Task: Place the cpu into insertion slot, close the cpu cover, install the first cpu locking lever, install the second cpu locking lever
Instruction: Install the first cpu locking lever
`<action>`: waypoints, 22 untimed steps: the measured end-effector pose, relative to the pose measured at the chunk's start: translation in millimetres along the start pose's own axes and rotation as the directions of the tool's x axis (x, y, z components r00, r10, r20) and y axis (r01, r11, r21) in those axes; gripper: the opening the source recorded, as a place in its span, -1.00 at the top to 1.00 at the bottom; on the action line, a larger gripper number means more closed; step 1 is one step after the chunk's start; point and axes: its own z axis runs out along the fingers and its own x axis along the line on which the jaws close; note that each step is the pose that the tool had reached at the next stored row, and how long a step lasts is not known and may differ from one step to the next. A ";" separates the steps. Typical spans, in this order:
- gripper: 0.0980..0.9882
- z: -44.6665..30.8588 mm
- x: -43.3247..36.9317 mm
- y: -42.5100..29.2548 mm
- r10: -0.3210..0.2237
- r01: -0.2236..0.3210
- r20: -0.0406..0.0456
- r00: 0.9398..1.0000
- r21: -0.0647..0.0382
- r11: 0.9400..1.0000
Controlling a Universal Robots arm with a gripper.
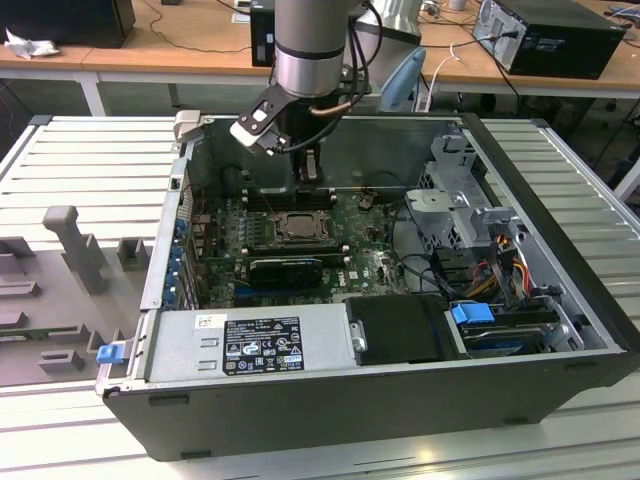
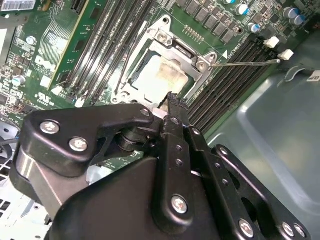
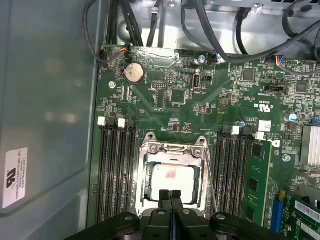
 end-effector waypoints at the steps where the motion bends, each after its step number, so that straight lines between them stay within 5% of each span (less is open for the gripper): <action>1: 0.98 -3.0 0.1 0.0 0.000 0.000 0.000 1.000 0.000 1.000; 7: 0.98 -16.4 0.4 0.1 -0.009 0.009 0.000 1.000 0.000 1.000; 13: 0.98 -16.5 0.4 0.1 -0.143 0.143 -0.001 0.990 0.003 0.990; 15: 0.98 -16.5 0.4 0.1 -0.184 0.184 -0.002 0.983 0.004 0.983; 22: 0.98 -16.1 0.4 0.1 -0.334 0.334 -0.004 0.943 0.007 0.943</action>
